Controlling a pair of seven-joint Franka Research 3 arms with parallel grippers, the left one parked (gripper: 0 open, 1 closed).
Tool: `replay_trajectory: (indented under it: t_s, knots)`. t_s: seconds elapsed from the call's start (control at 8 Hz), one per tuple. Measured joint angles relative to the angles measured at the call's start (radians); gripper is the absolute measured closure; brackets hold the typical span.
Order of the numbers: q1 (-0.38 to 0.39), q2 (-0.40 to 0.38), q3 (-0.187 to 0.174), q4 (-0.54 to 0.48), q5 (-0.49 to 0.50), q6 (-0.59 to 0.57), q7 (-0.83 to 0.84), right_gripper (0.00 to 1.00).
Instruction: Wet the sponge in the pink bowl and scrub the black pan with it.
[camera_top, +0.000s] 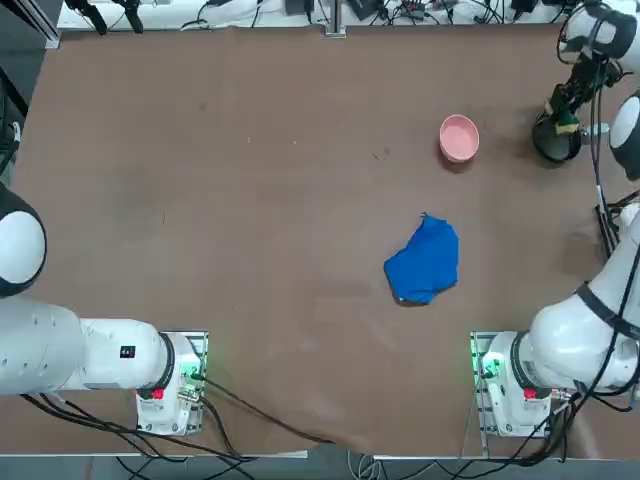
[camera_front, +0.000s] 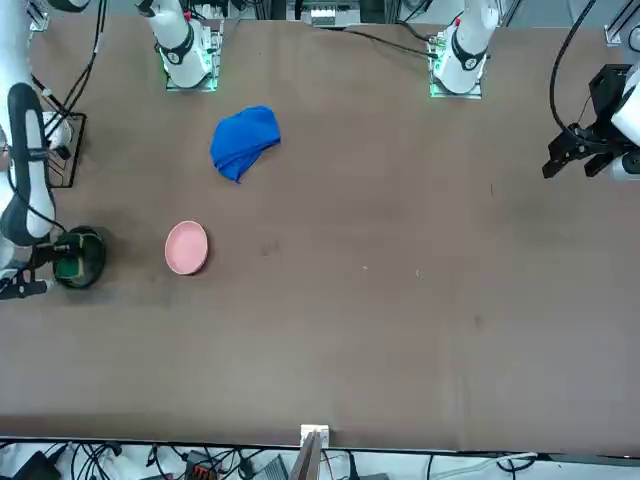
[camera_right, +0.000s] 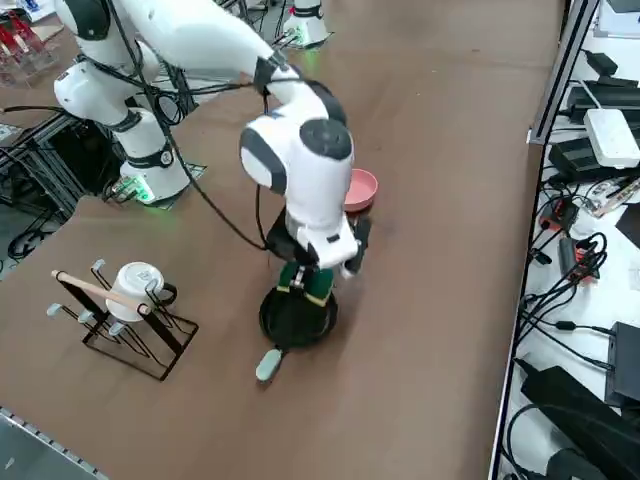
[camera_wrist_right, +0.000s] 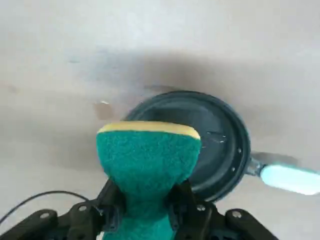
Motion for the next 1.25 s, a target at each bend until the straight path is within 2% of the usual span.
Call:
replay_trajectory:
  t_s: [0.5,0.75,1.0,1.25]
  knots:
    - [0.152,-0.145,0.005,-0.040,0.002,-0.071,0.023,0.53]
    - [0.249,-0.189,0.008,-0.048,0.003,-0.086,0.051,0.52]
    - [0.366,-0.197,0.012,-0.055,0.006,-0.086,0.166,0.53]
    - [0.512,-0.190,0.014,-0.069,0.032,-0.068,0.373,0.53]
